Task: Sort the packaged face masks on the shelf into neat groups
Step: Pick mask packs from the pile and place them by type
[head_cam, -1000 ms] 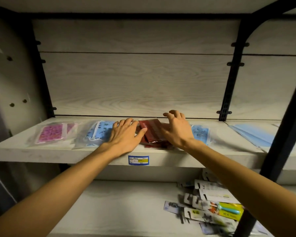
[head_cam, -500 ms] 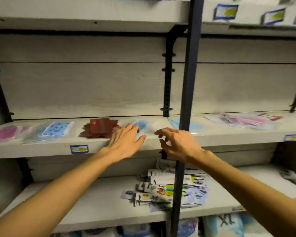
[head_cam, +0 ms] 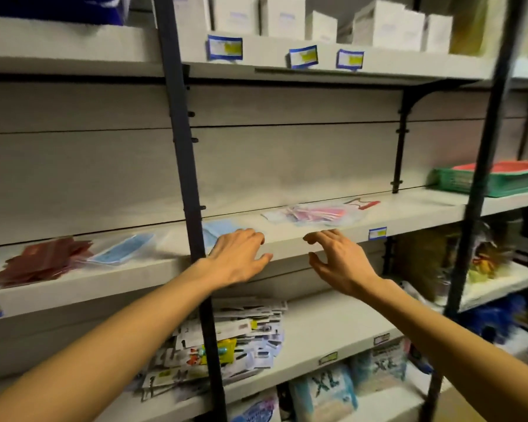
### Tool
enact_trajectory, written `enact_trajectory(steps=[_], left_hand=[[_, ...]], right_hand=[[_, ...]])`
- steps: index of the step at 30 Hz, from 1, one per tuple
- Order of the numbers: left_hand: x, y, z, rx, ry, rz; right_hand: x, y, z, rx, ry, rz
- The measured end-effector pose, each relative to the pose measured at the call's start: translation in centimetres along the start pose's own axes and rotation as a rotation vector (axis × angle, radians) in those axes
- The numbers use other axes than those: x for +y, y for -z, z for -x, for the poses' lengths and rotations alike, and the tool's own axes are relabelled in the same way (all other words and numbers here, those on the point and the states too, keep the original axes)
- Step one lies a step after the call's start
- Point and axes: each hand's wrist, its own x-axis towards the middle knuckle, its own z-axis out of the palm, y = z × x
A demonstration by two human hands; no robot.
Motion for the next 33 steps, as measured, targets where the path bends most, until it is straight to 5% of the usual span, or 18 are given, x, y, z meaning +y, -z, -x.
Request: enact_trajectory(steps=[16, 33], left_hand=[[0.0, -7.8, -20.9, -0.022, -0.004, 0.067], [-0.7, -13.8, -31.3, -0.028, 0.359, 0.074]], right_hand=[[17.2, -3.8, -14.6, -0.061, -0.124, 0.177], [27.3, -10.4, -25.6, -0.421, -0.115, -0.027]])
